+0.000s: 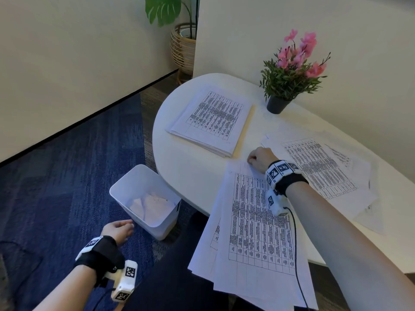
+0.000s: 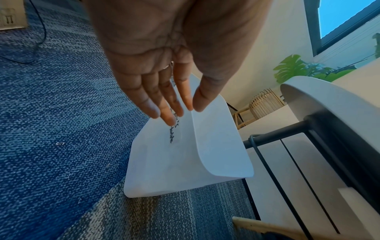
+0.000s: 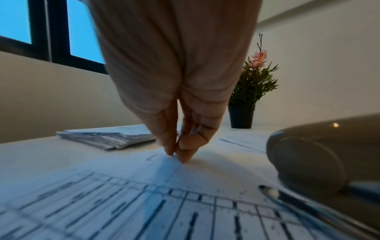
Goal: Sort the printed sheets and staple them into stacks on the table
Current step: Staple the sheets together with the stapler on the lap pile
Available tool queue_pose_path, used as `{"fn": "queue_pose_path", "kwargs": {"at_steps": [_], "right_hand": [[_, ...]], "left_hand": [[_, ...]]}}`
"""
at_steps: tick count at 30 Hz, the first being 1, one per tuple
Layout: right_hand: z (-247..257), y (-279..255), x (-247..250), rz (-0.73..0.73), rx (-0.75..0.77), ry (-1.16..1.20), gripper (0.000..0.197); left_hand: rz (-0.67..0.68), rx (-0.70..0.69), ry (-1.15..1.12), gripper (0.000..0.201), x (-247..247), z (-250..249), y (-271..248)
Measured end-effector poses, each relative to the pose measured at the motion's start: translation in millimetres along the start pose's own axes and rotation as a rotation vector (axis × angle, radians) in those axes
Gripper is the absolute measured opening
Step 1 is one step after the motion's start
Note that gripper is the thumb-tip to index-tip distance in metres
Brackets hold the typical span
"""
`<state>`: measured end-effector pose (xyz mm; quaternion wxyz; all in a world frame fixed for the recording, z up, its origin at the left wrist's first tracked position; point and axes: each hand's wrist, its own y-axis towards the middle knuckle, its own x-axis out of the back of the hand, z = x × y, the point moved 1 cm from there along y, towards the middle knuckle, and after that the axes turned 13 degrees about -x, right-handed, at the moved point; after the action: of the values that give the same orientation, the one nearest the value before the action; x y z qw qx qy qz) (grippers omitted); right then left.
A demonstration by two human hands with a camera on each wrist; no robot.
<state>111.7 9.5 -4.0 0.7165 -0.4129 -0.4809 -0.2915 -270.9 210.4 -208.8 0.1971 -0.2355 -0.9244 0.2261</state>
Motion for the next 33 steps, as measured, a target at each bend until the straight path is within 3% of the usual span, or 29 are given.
{"fn": "queue_pose_path", "kwargs": {"at_steps": [5,18,22,27,31,33], "right_hand": [[-1.1,-4.4,-10.4,-0.032,0.009,0.049,0.030],[10.0,2.3,2.6,-0.010,-0.008,0.118,0.006],[58.4,-35.4,9.5,-0.033,0.193,0.177,0.006],[156.4,-81.0,-16.4,0.145,0.522,0.227,0.010],[200.4,-80.0,-47.4,0.234,0.490,0.142,0.028],[202.3,-78.4,-50.5,0.221,0.478,0.101,0.027]], "left_hand": [[-0.010,0.006,0.007,0.020,3.1,2.1,4.5],[0.008,-0.050,0.025,0.023,-0.2,-17.2,5.1],[0.009,-0.102,0.025,0.016,-2.7,-33.0,-0.8],[0.042,-0.081,0.079,0.026,-1.6,-32.0,3.3],[0.035,-0.091,0.091,0.024,-3.3,-36.3,-7.5],[0.030,-0.105,0.071,0.022,-5.0,-43.1,-15.3]]}}
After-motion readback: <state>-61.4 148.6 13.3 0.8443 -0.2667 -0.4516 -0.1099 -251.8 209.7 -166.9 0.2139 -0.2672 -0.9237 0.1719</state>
